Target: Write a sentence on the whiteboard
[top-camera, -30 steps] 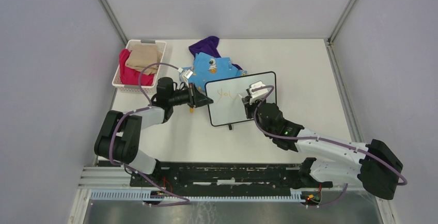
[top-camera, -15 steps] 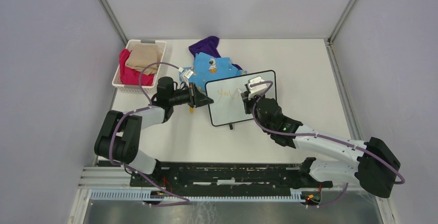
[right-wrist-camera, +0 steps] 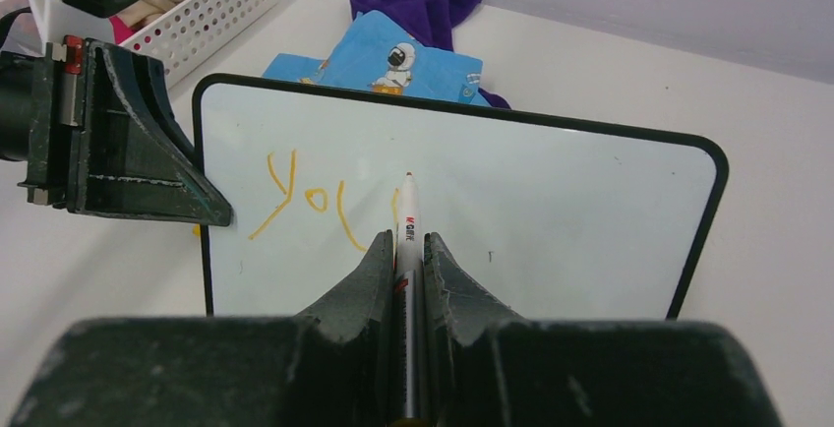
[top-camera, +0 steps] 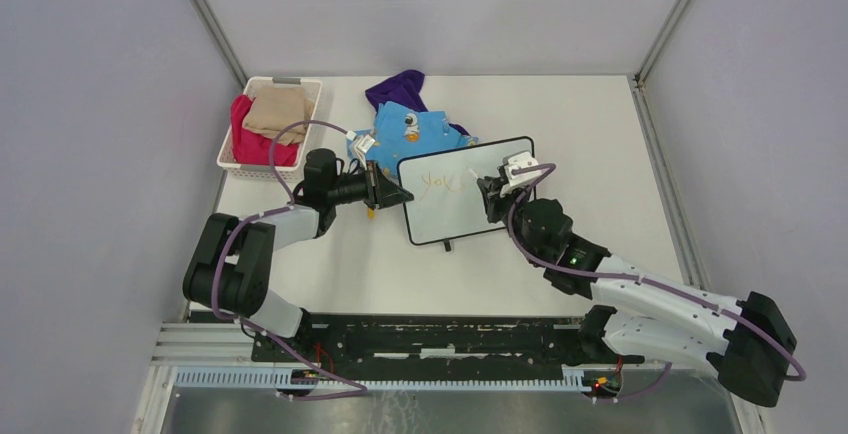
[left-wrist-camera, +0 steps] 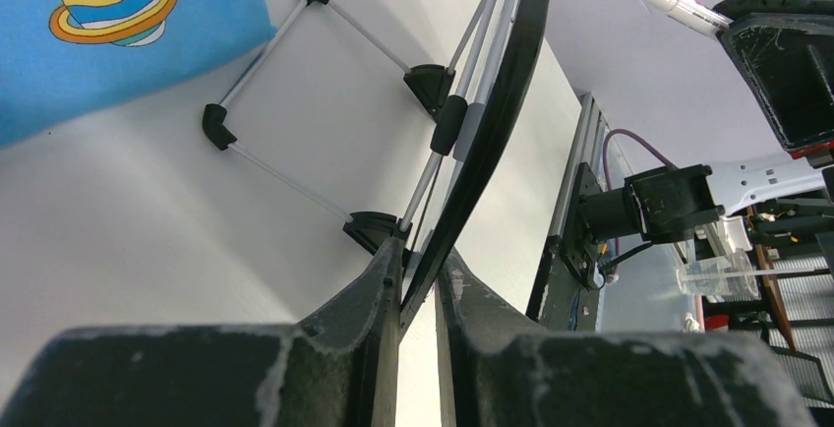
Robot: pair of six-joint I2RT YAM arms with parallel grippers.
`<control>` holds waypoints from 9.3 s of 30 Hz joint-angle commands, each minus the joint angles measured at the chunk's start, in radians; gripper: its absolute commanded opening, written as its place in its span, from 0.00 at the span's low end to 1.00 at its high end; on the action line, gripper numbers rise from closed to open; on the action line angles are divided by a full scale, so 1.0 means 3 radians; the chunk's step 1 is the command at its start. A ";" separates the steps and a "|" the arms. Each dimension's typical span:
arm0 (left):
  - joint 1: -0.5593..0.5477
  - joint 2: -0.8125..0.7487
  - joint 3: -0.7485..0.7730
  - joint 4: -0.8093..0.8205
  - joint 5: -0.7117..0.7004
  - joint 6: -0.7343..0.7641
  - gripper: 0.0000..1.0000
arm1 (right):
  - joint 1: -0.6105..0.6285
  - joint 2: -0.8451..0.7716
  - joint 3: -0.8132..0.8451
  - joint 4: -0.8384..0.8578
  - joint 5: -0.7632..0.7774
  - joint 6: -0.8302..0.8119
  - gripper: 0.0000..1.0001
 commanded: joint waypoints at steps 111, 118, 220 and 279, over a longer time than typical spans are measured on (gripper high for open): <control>-0.0090 0.0053 0.0143 -0.0313 0.0008 0.0253 0.02 | -0.0376 0.0010 -0.0372 0.0056 0.0072 0.0150 0.00; -0.0093 0.0056 0.0143 -0.0320 0.0003 0.0264 0.02 | -0.0378 -0.0093 -0.0461 0.0001 0.0179 0.0155 0.00; -0.0177 -0.0003 0.0220 -0.0663 -0.0116 0.0509 0.02 | -0.0559 -0.0107 -0.0453 0.0013 0.0169 0.0193 0.00; -0.0225 -0.0003 0.0255 -0.0816 -0.0176 0.0616 0.02 | -0.0722 -0.0388 -0.0414 -0.0079 0.0177 0.0262 0.00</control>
